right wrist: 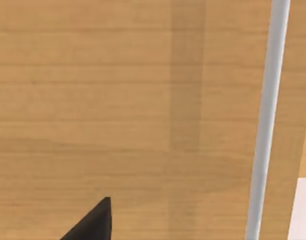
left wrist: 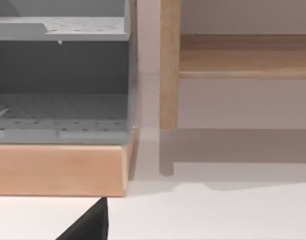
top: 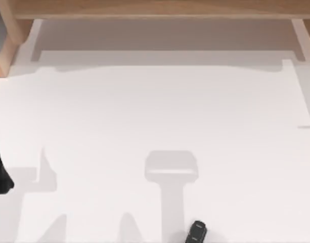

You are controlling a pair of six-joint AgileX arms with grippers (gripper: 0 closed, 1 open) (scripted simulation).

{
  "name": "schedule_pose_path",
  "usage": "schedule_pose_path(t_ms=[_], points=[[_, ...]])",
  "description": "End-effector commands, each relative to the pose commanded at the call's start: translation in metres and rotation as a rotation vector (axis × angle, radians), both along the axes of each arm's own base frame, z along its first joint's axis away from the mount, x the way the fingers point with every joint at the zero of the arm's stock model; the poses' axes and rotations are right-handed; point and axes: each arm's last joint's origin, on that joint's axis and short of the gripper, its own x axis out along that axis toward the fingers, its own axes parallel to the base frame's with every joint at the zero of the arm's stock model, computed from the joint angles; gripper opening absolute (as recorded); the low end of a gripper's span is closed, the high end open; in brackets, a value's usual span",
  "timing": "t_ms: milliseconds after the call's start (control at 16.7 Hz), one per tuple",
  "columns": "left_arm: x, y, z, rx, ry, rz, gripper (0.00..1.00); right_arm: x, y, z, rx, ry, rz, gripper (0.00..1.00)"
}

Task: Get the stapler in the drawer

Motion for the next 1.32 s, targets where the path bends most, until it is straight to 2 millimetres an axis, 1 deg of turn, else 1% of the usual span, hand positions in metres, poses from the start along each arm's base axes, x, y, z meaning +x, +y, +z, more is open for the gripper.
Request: schedule_pose_path(t_ms=[120, 420, 540, 600, 780, 960, 1140, 1320], points=[[0.0, 0.0, 0.0, 0.0, 0.0, 0.0, 1.0, -0.006, 0.0, 0.0, 0.0, 0.0, 0.0, 1.0], [0.0, 0.0, 0.0, 0.0, 0.0, 0.0, 1.0, -0.005, 0.003, 0.0, 0.012, 0.004, 0.009, 1.0], [0.0, 0.0, 0.0, 0.0, 0.0, 0.0, 1.0, -0.003, 0.013, 0.004, 0.064, 0.014, 0.038, 1.0], [0.0, 0.0, 0.0, 0.0, 0.0, 0.0, 1.0, -0.001, 0.022, 0.007, 0.112, 0.024, 0.063, 1.0], [0.0, 0.0, 0.0, 0.0, 0.0, 0.0, 1.0, 0.009, 0.056, 0.017, 0.31, 0.081, 0.162, 1.0], [0.0, 0.0, 0.0, 0.0, 0.0, 0.0, 1.0, 0.03, 0.1, 0.029, 0.58, 0.191, 0.265, 1.0], [0.0, 0.0, 0.0, 0.0, 0.0, 0.0, 1.0, 0.05, 0.153, 0.036, 0.899, 0.399, 0.311, 1.0], [0.0, 0.0, 0.0, 0.0, 0.0, 0.0, 1.0, 0.062, 0.213, 0.04, 1.205, 0.684, 0.244, 1.0]])
